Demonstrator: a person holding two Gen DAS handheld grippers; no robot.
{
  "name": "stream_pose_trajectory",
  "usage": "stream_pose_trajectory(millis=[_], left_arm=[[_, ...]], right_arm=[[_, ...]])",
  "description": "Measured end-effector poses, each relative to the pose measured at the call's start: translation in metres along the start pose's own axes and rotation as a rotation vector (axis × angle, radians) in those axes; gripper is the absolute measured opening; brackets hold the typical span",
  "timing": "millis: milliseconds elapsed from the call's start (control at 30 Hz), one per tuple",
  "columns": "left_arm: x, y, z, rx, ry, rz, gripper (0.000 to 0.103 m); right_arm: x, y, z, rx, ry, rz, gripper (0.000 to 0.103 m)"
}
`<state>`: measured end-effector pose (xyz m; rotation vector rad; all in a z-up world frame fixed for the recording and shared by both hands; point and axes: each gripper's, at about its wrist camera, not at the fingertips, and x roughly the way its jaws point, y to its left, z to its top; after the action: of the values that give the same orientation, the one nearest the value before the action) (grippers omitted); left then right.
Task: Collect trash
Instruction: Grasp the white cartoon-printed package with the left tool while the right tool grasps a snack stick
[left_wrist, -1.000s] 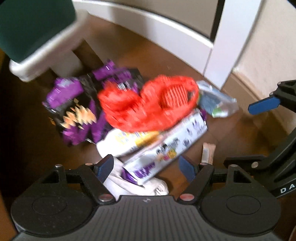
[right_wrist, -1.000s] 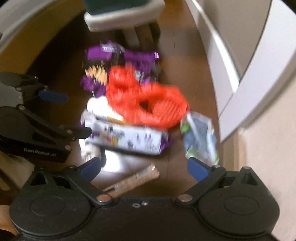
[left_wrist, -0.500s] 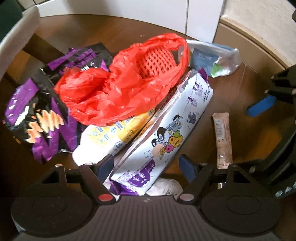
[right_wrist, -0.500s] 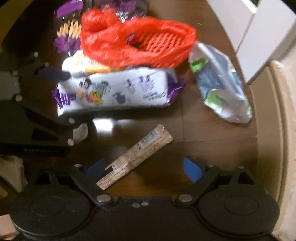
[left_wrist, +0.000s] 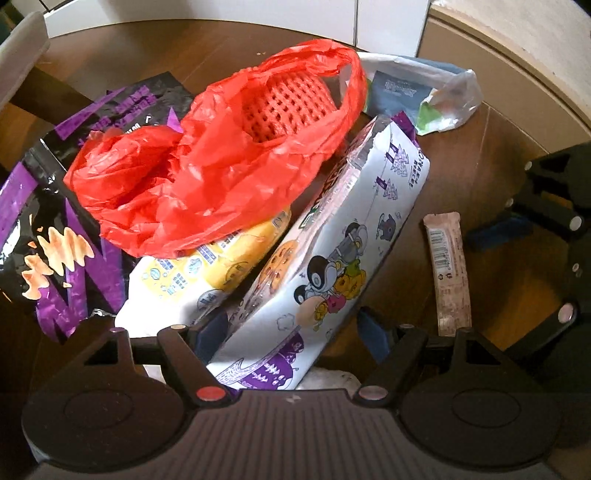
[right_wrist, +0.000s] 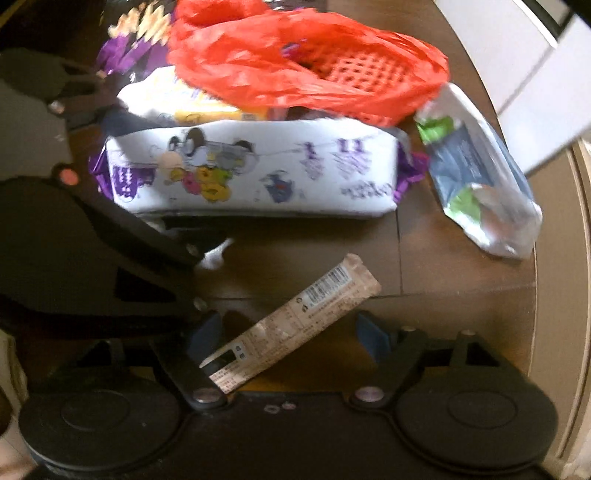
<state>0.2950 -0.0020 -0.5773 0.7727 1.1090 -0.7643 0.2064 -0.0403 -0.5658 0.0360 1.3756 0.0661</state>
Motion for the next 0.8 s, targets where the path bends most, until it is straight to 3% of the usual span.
stream_pose_trajectory(millis=[133, 233, 300, 500, 800], left_arm=[[0.004, -0.002, 0.003, -0.017, 0.009, -0.004, 0.063], [0.006, -0.004, 0.004, -0.026, 0.007, -0.019, 0.061], [0.004, -0.004, 0.005, -0.039, 0.004, -0.027, 0.059], [0.002, -0.006, 0.006, -0.112, 0.017, -0.063, 0.057], [-0.009, -0.002, 0.004, -0.265, 0.052, -0.148, 0.054]], right_arm=[[0.002, 0.014, -0.004, -0.059, -0.003, -0.068, 0.065], [0.000, 0.013, -0.009, -0.058, -0.019, -0.076, 0.050], [-0.004, 0.005, -0.011, -0.047, -0.024, -0.073, 0.033], [-0.011, -0.025, -0.031, -0.032, -0.024, -0.071, 0.024], [-0.040, -0.054, -0.053, -0.009, -0.081, -0.092, 0.019]])
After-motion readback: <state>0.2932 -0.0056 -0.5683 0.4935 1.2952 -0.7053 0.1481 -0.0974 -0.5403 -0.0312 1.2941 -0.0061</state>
